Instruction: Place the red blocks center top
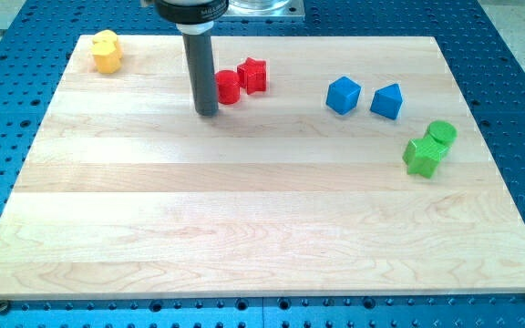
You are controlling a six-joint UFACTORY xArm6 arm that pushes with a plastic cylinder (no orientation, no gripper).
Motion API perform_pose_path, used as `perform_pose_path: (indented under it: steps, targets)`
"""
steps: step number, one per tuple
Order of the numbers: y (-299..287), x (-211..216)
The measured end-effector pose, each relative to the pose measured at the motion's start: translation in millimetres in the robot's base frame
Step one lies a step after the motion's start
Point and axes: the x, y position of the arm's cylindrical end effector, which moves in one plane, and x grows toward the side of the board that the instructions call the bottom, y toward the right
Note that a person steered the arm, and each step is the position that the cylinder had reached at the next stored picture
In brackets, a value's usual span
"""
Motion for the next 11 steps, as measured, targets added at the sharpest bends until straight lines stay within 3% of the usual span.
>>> perform_pose_path:
  steps: [2,3,4,5,6,7,8,11]
  targets:
    - [67.2,-57.1]
    - [74.1,-78.3]
    - [74.1,-79.5]
    - [50.6,-26.8]
    - [-12.9,-19.8]
    - [-9.3,-39.3]
    - [40.1,-63.9]
    - [37.3,-25.8]
